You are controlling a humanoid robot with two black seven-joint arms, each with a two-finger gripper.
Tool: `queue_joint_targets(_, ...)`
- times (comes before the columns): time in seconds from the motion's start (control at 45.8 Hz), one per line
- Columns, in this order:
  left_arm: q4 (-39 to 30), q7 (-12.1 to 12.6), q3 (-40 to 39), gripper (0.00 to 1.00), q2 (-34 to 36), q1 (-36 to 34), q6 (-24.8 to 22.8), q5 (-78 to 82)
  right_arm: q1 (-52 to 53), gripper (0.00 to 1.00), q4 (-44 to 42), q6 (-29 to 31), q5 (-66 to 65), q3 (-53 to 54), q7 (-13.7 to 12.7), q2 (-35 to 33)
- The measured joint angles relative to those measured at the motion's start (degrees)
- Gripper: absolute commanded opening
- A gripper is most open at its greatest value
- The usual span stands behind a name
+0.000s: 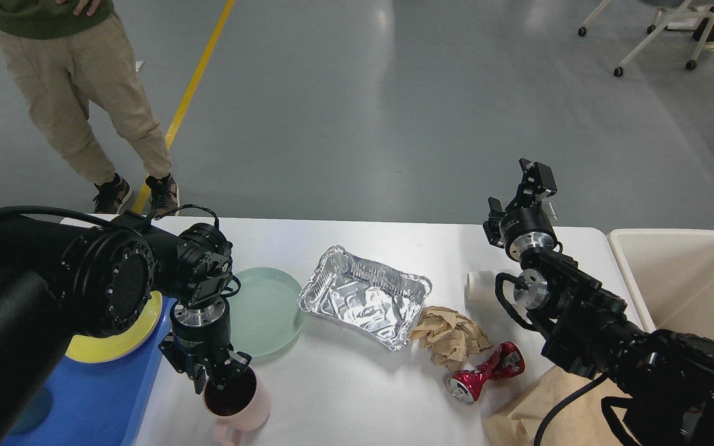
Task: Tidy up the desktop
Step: 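Lower the left gripper onto the pink mug and grasp it, then lift the pink mug and set it down on the blue tray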
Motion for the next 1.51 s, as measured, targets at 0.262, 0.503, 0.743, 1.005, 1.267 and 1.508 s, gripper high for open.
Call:
queue_joint_targets(0.262,-0.20,-0.08,0.06,0.00,0.65,-0.95,0.00,-1.15,0.00,1.00,0.00,0.00,0.00,0.00,0.00,0.00)
queue_joint_targets(0.503,-3.29,-0.48,0.08,0.00,4.33,-8.36,-0.02,-1.64,0.00,1.00,0.00,0.00,0.00,0.00,0.00,0.00)
queue_joint_targets(0.743,-13.40,-0.52,-0.02,0.00,12.10,-21.79,-0.02,-1.50,-0.03,1.00,0.00,0.00,0.00,0.00,0.00,-0.01)
queue_joint_targets(1.005,-16.96,-0.08,0.95,0.00,21.72,-33.76,-0.01,-1.35,-0.02,1.00,0.00,0.00,0.00,-0.01,0.00,-0.01)
queue_joint_targets(1.267,-15.47,-0.02,2.03,0.00,26.20,-29.71,-0.01,-0.84,-0.01,1.00,0.00,0.00,0.00,-0.01,0.00,-0.01)
queue_joint_targets(1.508,-6.28,-0.16,-0.10,0.00,34.30,-13.02,0.01,-0.60,0.01,1.00,0.00,0.00,0.00,0.00,0.00,0.00)
